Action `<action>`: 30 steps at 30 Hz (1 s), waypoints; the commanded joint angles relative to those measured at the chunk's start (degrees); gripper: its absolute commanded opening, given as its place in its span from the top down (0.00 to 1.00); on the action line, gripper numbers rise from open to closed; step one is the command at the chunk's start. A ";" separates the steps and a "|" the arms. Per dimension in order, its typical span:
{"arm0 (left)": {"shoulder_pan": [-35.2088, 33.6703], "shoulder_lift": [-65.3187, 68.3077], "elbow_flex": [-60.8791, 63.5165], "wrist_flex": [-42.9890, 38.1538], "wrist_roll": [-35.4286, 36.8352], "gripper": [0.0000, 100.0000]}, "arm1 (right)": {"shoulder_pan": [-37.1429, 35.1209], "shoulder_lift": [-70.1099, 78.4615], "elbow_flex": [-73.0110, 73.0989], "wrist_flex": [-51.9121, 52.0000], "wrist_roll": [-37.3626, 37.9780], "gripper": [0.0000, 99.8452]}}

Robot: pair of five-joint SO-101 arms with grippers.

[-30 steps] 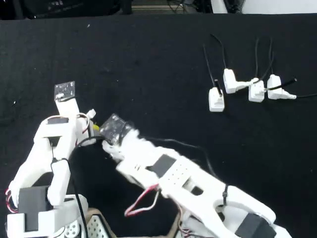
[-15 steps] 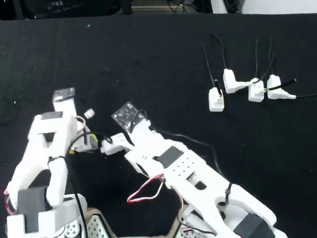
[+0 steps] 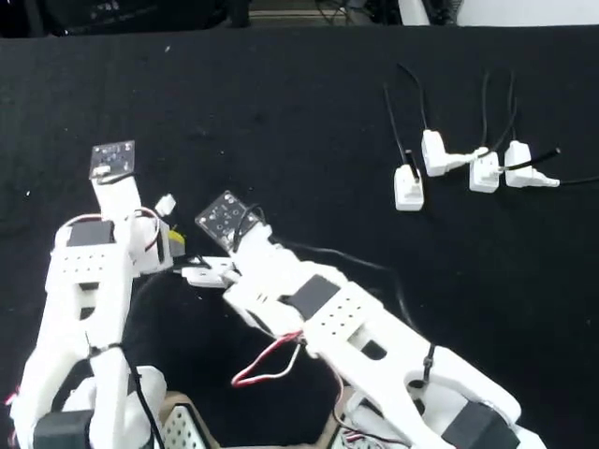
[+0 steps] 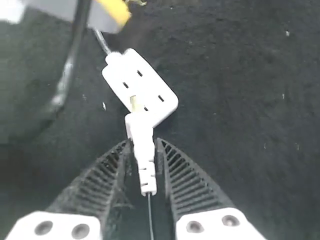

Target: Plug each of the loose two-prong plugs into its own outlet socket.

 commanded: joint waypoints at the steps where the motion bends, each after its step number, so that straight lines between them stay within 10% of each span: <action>1: 4.88 -6.33 -0.13 -1.05 2.99 0.75 | -1.76 -0.31 -0.92 -5.45 0.09 0.99; 30: 9.45 -19.52 17.89 -11.96 8.26 0.75 | -1.49 -15.78 13.41 -20.48 -5.45 0.99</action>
